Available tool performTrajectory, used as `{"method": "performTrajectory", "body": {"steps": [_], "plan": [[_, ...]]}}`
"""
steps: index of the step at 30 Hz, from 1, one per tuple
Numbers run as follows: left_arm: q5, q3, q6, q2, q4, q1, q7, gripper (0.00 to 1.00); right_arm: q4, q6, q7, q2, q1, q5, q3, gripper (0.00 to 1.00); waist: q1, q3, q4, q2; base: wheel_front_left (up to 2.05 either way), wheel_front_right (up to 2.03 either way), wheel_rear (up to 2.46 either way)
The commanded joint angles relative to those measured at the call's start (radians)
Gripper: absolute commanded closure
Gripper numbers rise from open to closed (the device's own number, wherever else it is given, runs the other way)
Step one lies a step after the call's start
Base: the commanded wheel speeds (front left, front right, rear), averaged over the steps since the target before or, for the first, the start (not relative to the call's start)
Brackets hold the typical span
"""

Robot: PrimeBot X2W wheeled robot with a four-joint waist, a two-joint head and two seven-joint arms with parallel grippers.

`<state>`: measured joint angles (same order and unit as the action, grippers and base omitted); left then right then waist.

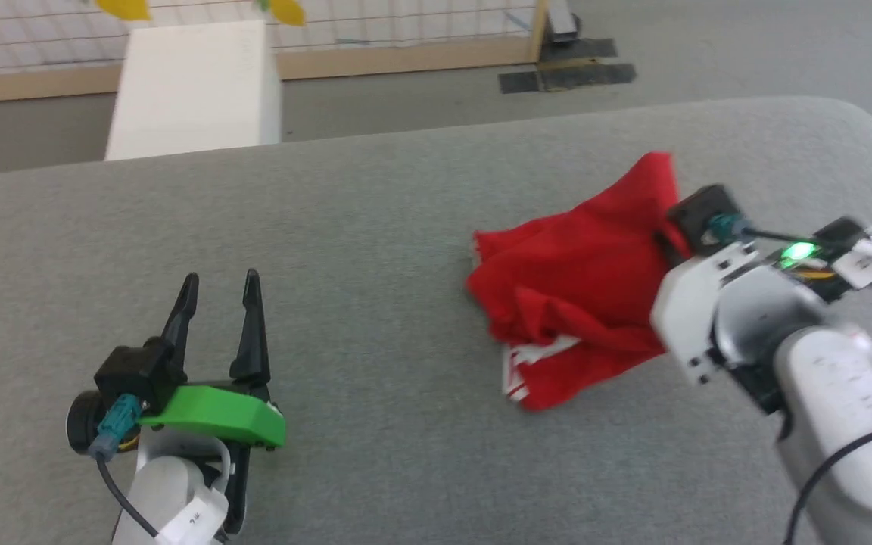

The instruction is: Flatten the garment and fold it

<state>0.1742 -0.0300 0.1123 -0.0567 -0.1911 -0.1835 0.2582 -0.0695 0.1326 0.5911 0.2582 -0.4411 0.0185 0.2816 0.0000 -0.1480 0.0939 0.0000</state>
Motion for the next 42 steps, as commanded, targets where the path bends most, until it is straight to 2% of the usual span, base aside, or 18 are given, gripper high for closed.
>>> {"method": "performTrajectory", "body": {"steps": [1,8,13,18,28,29,30,31,32,38,42], "plan": [[-0.003,-0.002,0.000,-0.003,0.007,-0.020,0.004,0.00,0.003,-0.002,0.001,0.032,-0.030,0.007,-0.004,1.00,0.0000,-0.049,0.088,0.0000,0.00,0.00,0.00],[-0.023,0.006,0.002,-0.022,0.036,-0.064,0.004,0.00,-0.078,-0.002,-0.027,0.180,-0.103,0.036,-0.035,1.00,0.0000,-0.138,0.180,0.0000,0.00,0.00,0.00],[-0.039,0.023,0.003,-0.040,0.060,-0.111,0.001,0.00,-0.201,-0.002,-0.086,0.250,-0.167,0.025,-0.098,1.00,0.0000,-0.224,0.207,0.0000,0.00,0.00,0.00],[-0.052,0.040,0.005,-0.062,0.091,-0.154,-0.021,0.00,-0.338,-0.002,-0.173,0.273,-0.242,-0.016,-0.192,1.00,0.0000,-0.303,0.201,0.0000,0.00,0.00,0.00],[-0.055,0.063,0.007,-0.092,0.113,-0.197,-0.039,0.00,-0.561,-0.002,-0.344,0.244,-0.372,-0.158,-0.368,1.00,0.0000,-0.381,0.146,0.0000,0.00,0.00,0.00],[-0.054,0.064,0.007,-0.092,0.109,-0.198,-0.038,0.00,-0.578,-0.002,-0.359,0.239,-0.379,-0.172,-0.382,0.96,0.0000,-0.380,0.140,0.0000,0.00,0.00,0.00],[-0.052,0.066,0.007,-0.091,0.105,-0.198,-0.036,0.00,-0.590,-0.002,-0.372,0.236,-0.382,-0.185,-0.391,0.79,0.0000,-0.376,0.134,0.0000,0.00,0.00,0.00],[-0.050,0.068,0.007,-0.090,0.099,-0.197,-0.033,0.00,-0.605,-0.002,-0.386,0.230,-0.385,-0.193,-0.406,0.47,0.0000,-0.371,0.128,0.0000,0.00,0.00,0.00],[-0.048,0.070,0.007,-0.089,0.093,-0.196,-0.031,0.00,-0.616,-0.002,-0.396,0.226,-0.386,-0.200,-0.423,0.00,0.0000,-0.364,0.123,0.0000,0.00,0.00,0.00],[-0.026,0.084,0.004,-0.061,0.037,-0.175,-0.010,0.00,-0.643,-0.002,-0.507,0.195,-0.363,-0.213,-0.530,0.00,0.0000,-0.262,0.078,0.0000,0.00,0.00,0.00],[-0.004,0.090,0.002,-0.040,-0.007,-0.149,-0.001,0.00,-0.620,-0.002,-0.573,0.170,-0.319,-0.179,-0.544,0.00,0.0000,-0.167,0.045,0.0000,0.00,0.00,0.00]]}}
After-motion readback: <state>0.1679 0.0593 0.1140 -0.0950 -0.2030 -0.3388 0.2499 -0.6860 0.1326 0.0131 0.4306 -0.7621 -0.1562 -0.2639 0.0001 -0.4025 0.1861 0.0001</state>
